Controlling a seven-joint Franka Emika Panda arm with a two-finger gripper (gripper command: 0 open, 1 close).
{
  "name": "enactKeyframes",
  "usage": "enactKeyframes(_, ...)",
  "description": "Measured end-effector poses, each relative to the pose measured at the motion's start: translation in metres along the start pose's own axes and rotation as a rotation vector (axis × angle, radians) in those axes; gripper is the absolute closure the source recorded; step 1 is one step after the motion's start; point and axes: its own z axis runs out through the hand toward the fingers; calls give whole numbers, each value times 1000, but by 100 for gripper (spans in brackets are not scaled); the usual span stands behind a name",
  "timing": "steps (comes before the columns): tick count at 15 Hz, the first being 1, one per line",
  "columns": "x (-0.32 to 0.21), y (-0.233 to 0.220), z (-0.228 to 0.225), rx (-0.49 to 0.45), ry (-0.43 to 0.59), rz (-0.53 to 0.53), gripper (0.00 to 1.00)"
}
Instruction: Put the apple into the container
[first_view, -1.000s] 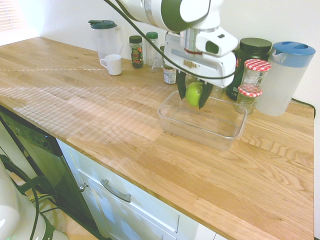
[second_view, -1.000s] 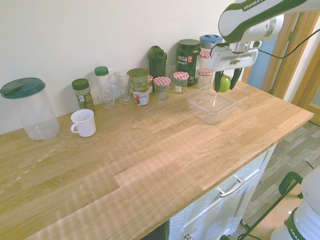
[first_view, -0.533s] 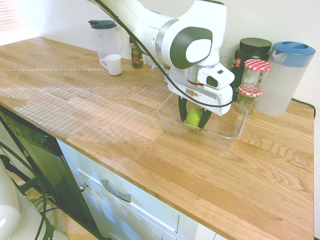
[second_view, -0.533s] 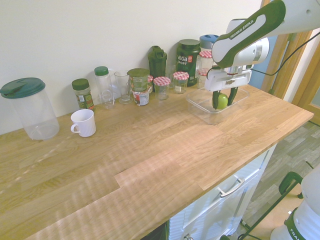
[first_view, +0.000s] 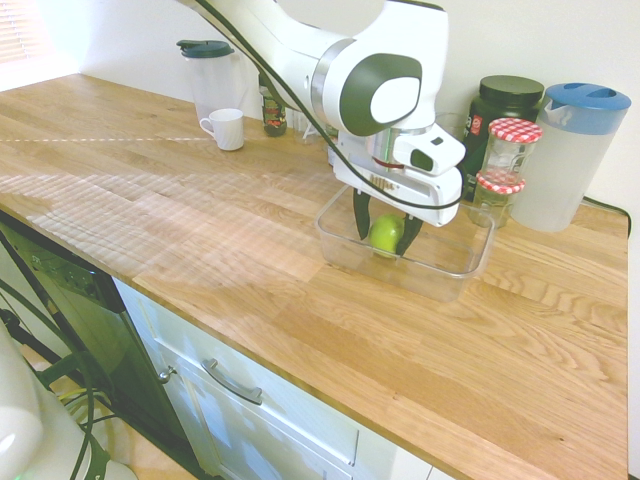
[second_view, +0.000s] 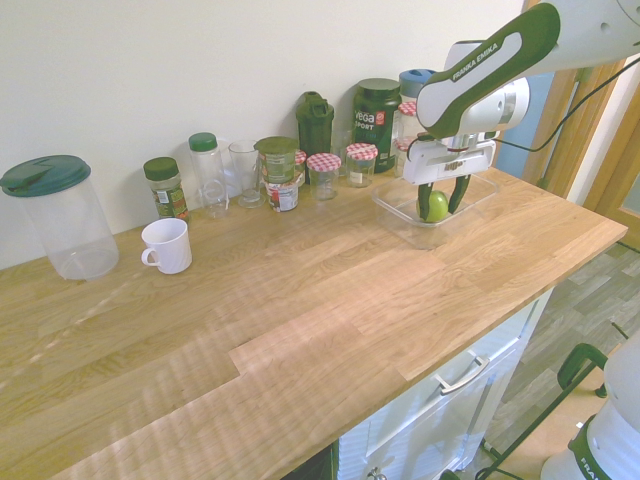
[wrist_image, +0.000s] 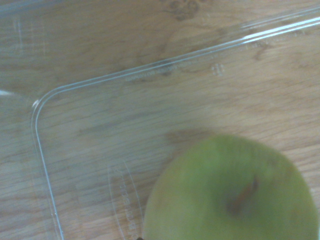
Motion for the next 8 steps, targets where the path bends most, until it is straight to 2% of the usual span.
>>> enactKeyframes(2, -3, -3, -4, 5, 3, -8, 0)
enactKeyframes(4, -7, -8, -28, 23, 16, -25, 0)
enactKeyframes(6, -24, -19, -77, 61, 35, -62, 0)
enactKeyframes(8, -67, -36, -125, 106, 37, -130, 0)
